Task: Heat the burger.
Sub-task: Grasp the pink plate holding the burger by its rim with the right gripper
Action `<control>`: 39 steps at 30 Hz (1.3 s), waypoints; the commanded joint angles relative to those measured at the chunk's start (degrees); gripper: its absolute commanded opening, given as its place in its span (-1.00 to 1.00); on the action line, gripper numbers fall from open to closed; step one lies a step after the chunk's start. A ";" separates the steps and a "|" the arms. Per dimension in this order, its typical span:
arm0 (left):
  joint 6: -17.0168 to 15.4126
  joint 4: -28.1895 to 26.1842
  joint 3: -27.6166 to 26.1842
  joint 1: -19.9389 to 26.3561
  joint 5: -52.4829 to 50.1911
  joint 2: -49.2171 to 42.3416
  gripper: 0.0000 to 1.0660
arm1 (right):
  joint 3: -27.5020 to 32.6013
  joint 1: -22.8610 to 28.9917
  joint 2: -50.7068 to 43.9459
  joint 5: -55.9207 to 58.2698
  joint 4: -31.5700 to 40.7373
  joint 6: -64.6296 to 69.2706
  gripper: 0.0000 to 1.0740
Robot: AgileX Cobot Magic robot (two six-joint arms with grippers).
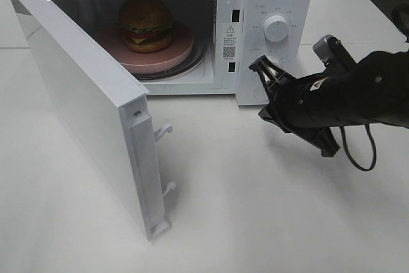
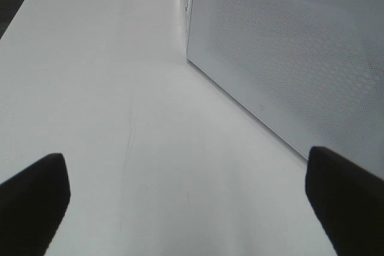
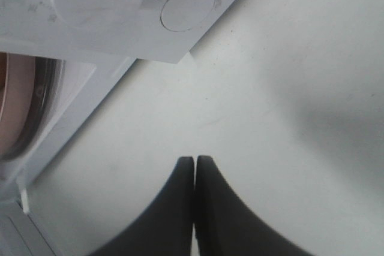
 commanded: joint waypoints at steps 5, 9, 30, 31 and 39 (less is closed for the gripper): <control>-0.06 0.00 0.06 -0.23 -0.40 -1.26 0.89 | -0.17 -4.35 -6.42 16.21 -0.86 -18.45 -1.00; -0.06 0.00 0.06 -0.23 -0.40 -1.26 0.89 | -2.29 -6.02 -8.82 26.07 -5.21 -23.66 -1.00; -0.06 0.00 0.06 -0.23 -0.40 -1.26 0.89 | -22.17 -6.42 -9.63 65.66 -30.14 -56.61 -0.95; -0.06 0.00 0.06 -0.23 -0.40 -1.26 0.89 | -23.15 -6.42 -9.63 66.23 -30.54 -62.05 -0.95; -0.06 0.00 0.06 -0.23 -0.40 -1.26 0.89 | -24.47 -6.42 -9.63 66.18 -30.14 -82.91 -0.93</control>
